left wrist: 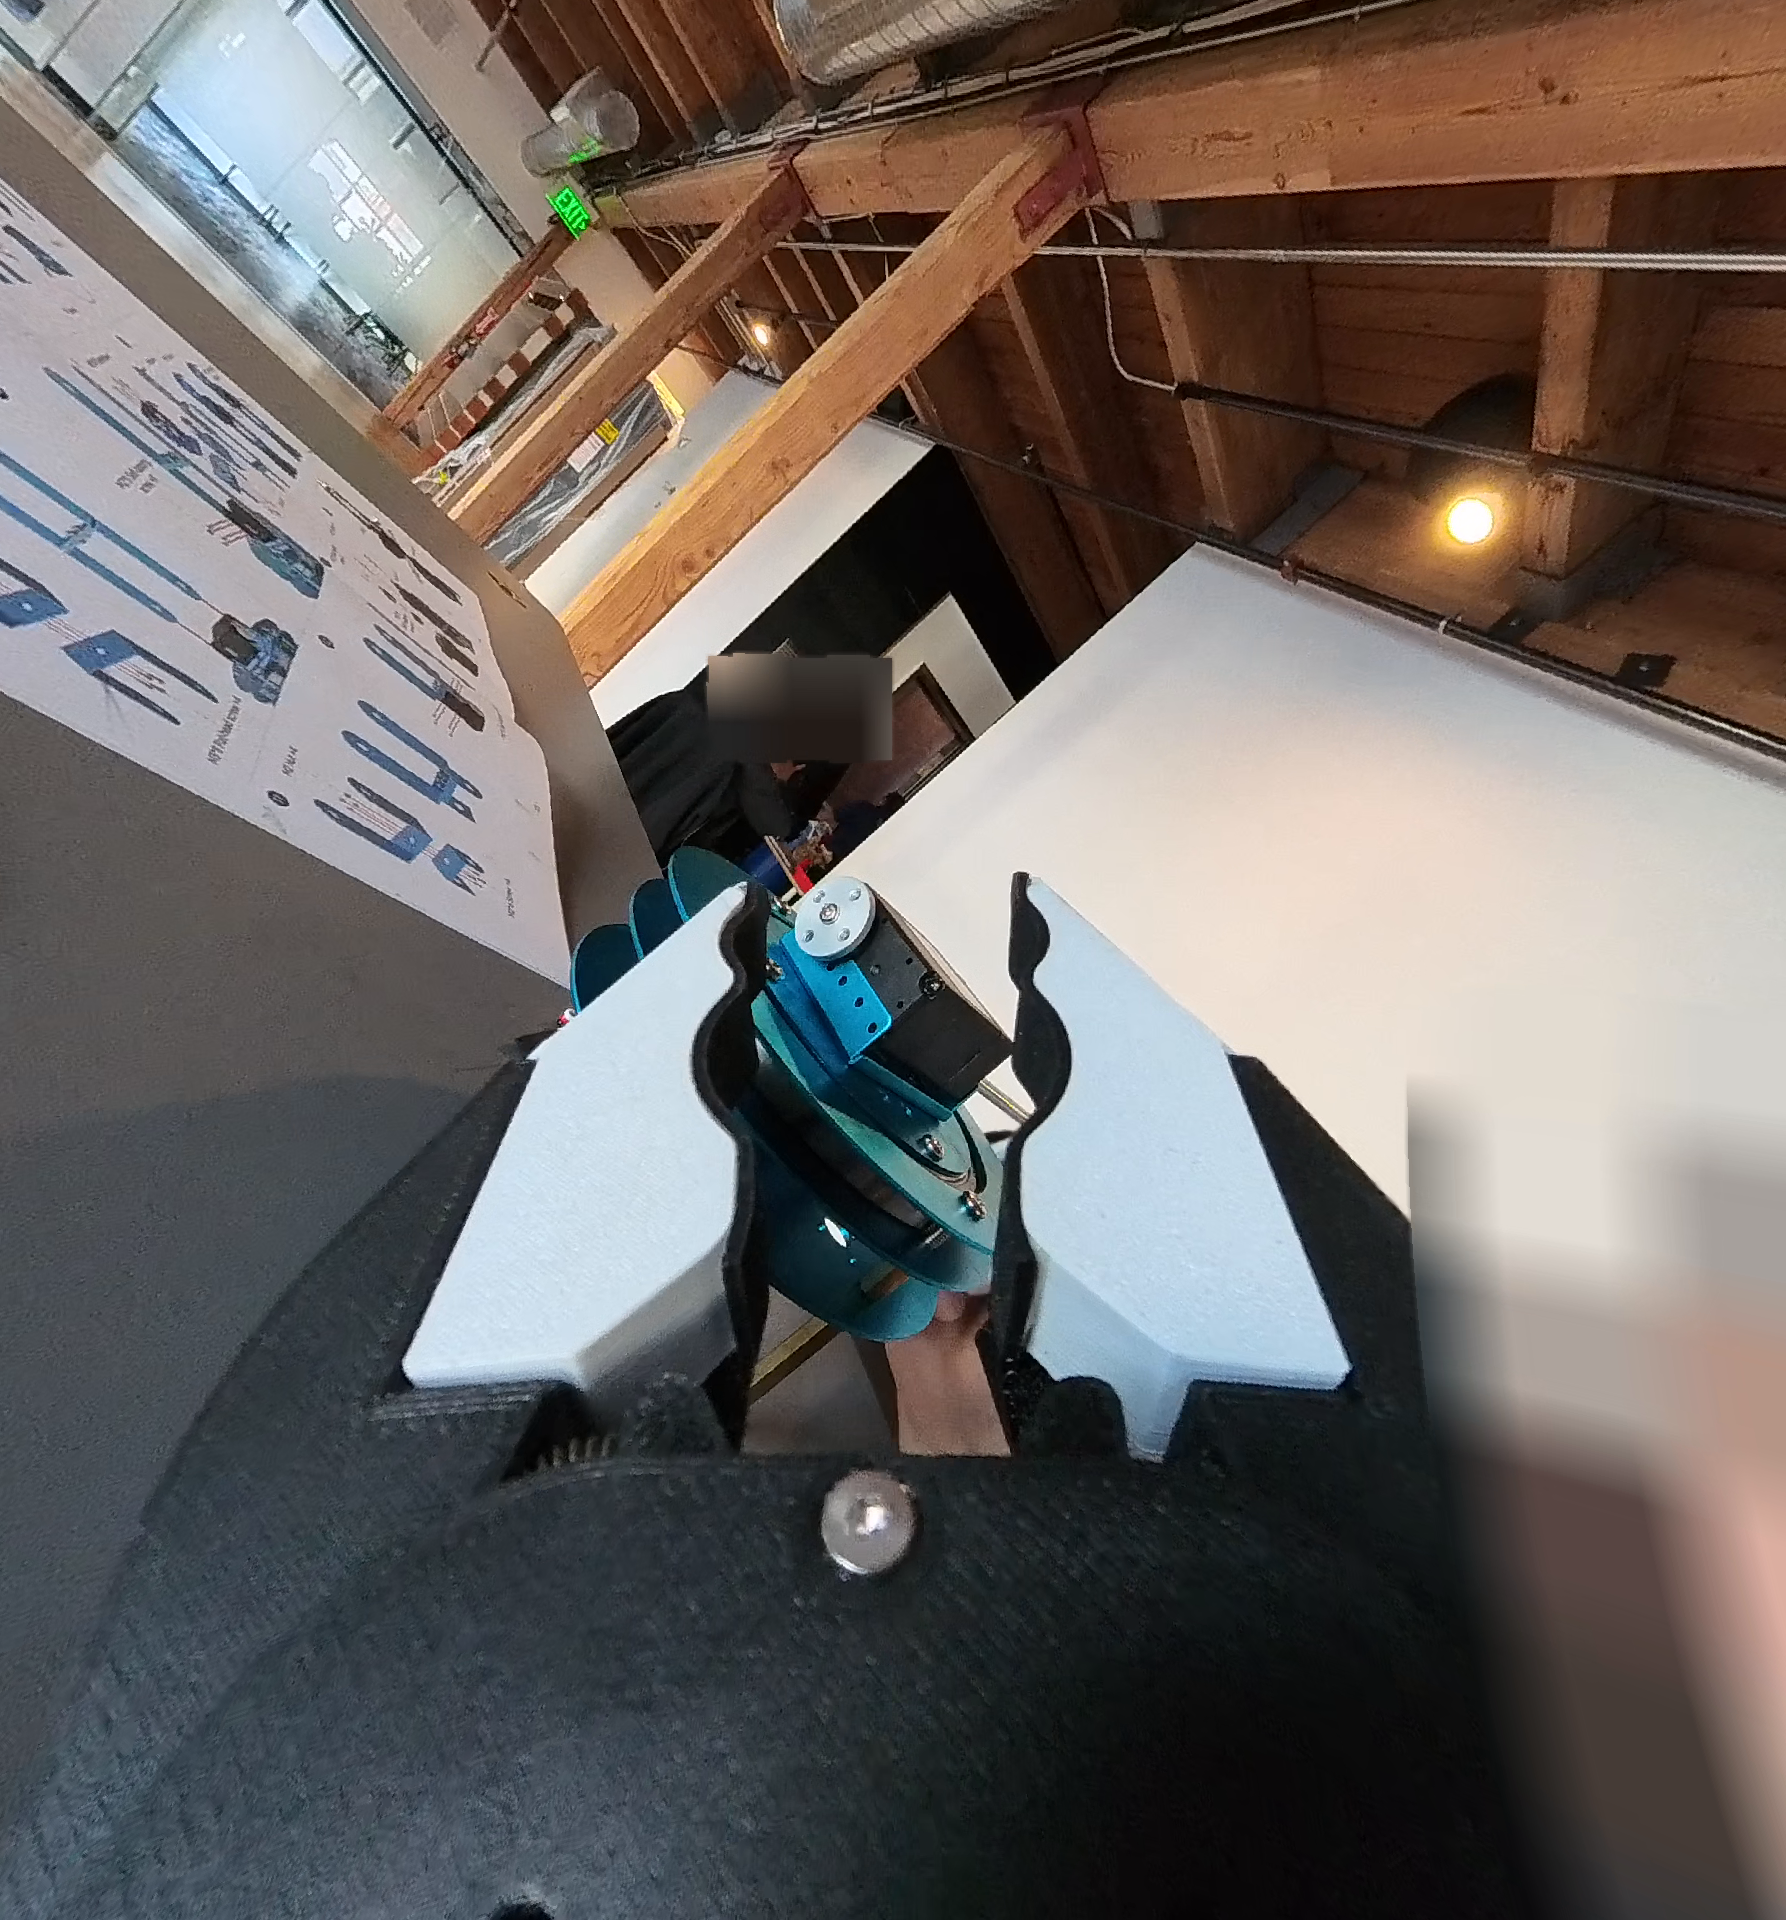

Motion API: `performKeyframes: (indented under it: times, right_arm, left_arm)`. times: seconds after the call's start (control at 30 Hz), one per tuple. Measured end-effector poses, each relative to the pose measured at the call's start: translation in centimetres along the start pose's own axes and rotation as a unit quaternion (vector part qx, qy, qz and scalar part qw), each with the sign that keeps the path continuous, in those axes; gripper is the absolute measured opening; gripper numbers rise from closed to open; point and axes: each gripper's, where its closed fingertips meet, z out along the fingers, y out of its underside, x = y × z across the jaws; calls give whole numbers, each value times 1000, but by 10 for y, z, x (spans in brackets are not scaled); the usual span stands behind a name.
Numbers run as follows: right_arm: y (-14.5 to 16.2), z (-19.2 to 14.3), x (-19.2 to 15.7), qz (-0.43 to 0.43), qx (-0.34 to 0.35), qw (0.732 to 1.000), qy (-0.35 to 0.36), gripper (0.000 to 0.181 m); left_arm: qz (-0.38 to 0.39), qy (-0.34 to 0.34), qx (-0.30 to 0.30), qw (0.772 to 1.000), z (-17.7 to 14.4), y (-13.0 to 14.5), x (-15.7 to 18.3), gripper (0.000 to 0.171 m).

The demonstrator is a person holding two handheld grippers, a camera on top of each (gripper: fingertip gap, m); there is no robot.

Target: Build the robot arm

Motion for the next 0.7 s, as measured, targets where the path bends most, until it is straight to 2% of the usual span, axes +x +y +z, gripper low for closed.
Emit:
performKeyframes:
  times: [0.47,0.7]
  right_arm:
    - [-6,1,1,133,0,989,65,16]
    - [-4,-1,5,267,28,956,117,16]
  left_arm:
    - [-16,15,7,1000,0,-1,1,46]
    - [-21,20,9,1000,-1,-1,2,46]
